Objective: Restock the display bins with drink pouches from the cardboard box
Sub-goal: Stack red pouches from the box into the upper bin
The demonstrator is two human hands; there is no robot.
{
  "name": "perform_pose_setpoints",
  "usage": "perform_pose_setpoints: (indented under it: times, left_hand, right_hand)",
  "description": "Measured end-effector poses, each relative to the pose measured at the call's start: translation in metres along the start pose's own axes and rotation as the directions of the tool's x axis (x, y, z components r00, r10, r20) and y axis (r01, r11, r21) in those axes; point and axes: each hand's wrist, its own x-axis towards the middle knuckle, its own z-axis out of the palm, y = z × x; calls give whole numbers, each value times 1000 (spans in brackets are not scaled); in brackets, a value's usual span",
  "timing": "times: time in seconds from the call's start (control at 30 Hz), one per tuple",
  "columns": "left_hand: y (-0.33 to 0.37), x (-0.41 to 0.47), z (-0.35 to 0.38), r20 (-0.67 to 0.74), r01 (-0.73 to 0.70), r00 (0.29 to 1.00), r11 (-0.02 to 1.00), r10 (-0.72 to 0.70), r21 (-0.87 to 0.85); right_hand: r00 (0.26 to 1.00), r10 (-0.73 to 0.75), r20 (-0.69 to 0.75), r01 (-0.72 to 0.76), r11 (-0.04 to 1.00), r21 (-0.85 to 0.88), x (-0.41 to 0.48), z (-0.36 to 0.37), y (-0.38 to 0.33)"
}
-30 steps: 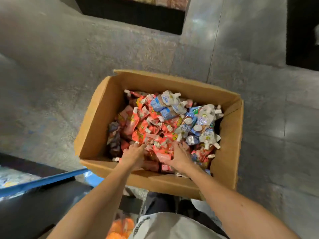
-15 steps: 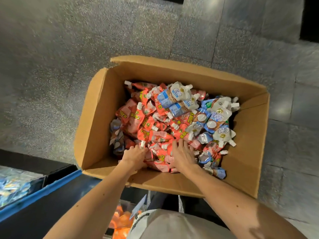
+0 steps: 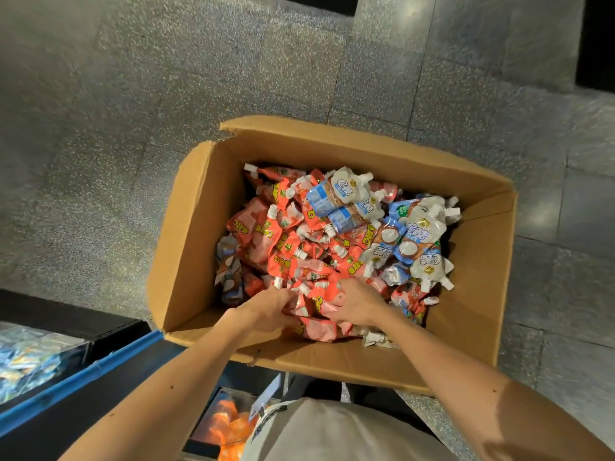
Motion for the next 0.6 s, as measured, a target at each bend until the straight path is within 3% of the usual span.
perform_pose_setpoints:
  times: [0.07, 0.13, 0.27, 0.47, 0.6]
  left_hand:
    - [-2, -5, -6, -28, 1, 1000, 993, -5, -118]
    - [-6, -13, -15, -83, 12, 996, 967, -34, -254]
    - [-6, -34, -44, -214, -37, 972, 836, -97, -548]
    - [32, -73, -66, -322, -131, 910, 554, -263, -822]
    - [70, -98, -59, -381, -271, 833, 305, -400, -913]
  right_hand:
    - [996, 84, 16, -85, 969, 230, -2, -8, 0]
    - [986, 157, 49, -162, 875, 455, -4, -17, 3]
    - [980, 182, 85, -187, 666, 722, -12, -32, 3]
    - [992, -59, 111, -96, 207, 973, -45, -58, -19]
    - [973, -227, 48, -35, 61, 998, -88, -75, -36]
